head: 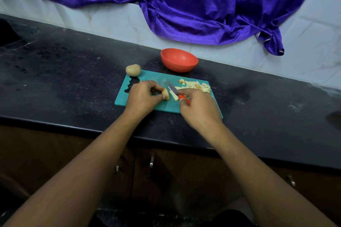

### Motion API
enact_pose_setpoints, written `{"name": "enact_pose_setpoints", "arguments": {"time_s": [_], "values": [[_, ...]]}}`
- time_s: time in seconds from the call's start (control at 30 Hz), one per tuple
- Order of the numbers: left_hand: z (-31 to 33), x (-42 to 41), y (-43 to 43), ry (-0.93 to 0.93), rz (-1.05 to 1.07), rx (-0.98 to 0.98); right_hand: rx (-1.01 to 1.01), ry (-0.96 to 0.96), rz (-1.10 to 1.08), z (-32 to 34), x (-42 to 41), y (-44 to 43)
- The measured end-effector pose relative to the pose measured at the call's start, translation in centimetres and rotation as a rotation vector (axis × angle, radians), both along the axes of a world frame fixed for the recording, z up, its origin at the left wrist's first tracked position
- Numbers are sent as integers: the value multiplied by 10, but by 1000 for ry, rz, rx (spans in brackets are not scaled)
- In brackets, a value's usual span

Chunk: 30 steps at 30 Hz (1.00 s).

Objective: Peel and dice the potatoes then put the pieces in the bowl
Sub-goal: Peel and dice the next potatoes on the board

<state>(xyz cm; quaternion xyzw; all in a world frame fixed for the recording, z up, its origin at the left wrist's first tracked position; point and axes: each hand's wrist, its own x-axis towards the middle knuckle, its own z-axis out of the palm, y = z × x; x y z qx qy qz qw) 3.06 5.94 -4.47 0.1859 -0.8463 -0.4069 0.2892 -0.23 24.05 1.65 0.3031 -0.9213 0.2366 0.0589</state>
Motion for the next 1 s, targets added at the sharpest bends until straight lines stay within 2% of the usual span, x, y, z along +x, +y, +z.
{"name": "enact_pose_setpoints", "arguments": {"time_s": [0.13, 0.27, 0.63, 0.83, 1.0], "values": [[-1, 0, 0, 10, 2, 18, 159, 169, 43, 6, 20, -7], [-2, -1, -2, 4, 6, 17, 247, 222, 52, 8, 27, -11], [-5, -5, -4, 11, 18, -15, 336, 268, 66, 5, 28, -17], [-7, -5, -5, 15, 12, -16, 392, 211, 78, -12, 13, -31], [-6, -5, -5, 4, 20, -34, 297, 204, 75, -31, 4, -26]]}}
